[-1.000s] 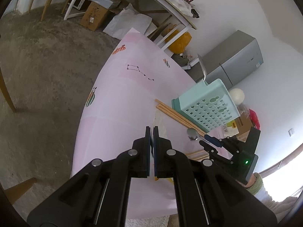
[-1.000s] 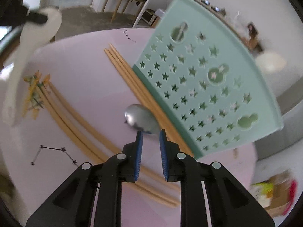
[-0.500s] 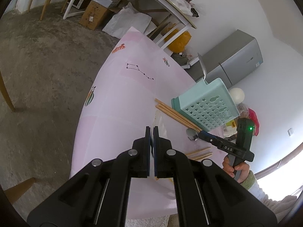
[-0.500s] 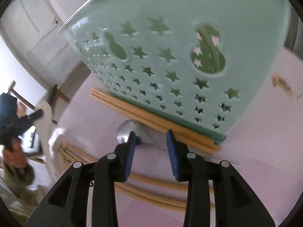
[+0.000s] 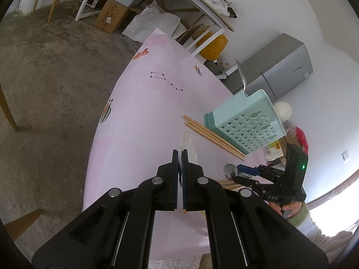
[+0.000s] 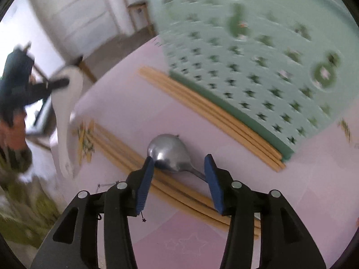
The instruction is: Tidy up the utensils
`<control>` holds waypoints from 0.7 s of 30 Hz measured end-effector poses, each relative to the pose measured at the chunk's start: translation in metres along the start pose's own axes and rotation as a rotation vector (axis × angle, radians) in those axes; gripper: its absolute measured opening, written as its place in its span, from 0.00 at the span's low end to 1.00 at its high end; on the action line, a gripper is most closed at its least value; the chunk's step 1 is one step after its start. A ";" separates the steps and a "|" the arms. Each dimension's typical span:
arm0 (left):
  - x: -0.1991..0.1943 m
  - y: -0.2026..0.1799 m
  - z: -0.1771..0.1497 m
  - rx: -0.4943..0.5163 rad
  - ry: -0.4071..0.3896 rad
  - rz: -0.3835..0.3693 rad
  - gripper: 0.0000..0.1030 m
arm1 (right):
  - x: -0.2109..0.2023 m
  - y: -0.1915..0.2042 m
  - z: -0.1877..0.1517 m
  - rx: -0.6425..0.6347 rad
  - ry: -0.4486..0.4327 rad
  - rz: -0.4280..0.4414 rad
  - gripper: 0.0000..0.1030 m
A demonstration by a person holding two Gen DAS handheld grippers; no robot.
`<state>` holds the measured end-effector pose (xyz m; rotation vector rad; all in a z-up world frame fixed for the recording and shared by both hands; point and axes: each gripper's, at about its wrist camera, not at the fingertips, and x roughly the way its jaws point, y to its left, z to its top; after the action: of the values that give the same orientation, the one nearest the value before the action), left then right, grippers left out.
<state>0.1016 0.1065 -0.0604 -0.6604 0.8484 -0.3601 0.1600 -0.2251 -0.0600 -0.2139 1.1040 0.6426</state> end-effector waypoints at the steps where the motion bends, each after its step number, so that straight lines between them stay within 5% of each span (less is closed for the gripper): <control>1: 0.001 0.000 0.000 0.000 0.000 0.001 0.01 | 0.001 0.001 0.001 -0.012 0.004 0.003 0.46; 9: 0.000 -0.001 -0.002 0.006 0.002 0.001 0.01 | 0.021 0.024 0.018 -0.029 0.026 0.021 0.46; 21: -0.001 0.000 -0.003 0.004 0.008 -0.002 0.01 | 0.015 0.007 0.017 -0.002 0.031 -0.029 0.41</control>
<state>0.0983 0.1059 -0.0617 -0.6568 0.8542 -0.3658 0.1736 -0.2062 -0.0641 -0.2418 1.1285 0.6165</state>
